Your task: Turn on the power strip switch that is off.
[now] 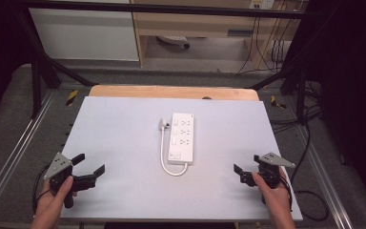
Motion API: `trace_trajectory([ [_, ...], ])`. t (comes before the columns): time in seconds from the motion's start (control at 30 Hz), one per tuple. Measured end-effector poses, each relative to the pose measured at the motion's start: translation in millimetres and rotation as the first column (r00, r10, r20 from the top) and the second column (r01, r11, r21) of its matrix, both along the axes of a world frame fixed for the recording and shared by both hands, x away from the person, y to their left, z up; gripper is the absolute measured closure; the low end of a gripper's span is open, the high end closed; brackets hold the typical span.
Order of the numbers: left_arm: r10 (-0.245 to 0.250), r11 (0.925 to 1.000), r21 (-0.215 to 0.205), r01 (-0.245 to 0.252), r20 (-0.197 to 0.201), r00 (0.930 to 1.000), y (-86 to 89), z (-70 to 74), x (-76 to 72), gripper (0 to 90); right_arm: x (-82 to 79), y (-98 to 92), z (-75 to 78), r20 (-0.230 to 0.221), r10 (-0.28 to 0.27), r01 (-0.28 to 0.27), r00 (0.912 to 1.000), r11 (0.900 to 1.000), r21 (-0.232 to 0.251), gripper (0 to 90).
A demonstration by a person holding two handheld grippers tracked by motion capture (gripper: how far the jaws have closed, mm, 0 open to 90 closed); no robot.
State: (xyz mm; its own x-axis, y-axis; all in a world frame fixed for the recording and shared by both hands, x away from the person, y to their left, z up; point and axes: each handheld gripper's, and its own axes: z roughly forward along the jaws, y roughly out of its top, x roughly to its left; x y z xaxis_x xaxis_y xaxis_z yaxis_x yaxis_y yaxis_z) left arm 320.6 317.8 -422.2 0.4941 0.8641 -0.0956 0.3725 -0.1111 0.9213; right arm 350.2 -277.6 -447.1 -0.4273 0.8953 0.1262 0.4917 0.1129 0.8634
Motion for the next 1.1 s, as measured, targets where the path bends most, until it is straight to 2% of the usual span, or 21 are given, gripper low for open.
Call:
trace_trajectory([
  [0.37, -0.008, 0.9999, 0.01, 0.008, -0.004, 1.0, -0.9, -0.6, 0.3, 7.4, 0.7, 0.8, 1.0, 0.019, 0.01, -0.01, 0.9998, 1.0, 0.018, 5.4],
  [0.53, -0.007, 0.9999, 0.01, 0.007, -0.009, 0.9999, -1.4, -0.9, 0.2, 7.4, 0.9, 4.4, 1.6, 0.027, 0.027, -0.027, 0.9992, 1.0, 0.007, 5.3],
  [0.7, -0.008, 0.9999, 0.013, 0.008, -0.016, 0.9998, -1.8, -1.8, 0.7, 7.4, 0.9, 7.7, 2.5, 0.026, 0.044, -0.044, 0.9987, 0.999, 0.018, 4.8],
  [0.83, -0.007, 0.9998, 0.017, 0.007, -0.024, 0.9997, -2.8, -2.4, 0.7, 7.3, 0.6, 11.5, 6.4, 0.023, 0.044, -0.045, 0.9988, 0.999, 0.022, 3.7],
  [1.1, 0.003, 0.9998, 0.017, -0.002, -0.036, 0.9994, -2.1, -4.1, 1.4, 7.4, 2.6, 19.3, 23.4, 0.074, 0.057, -0.061, 0.9957, 0.996, 0.061, 3.7],
])
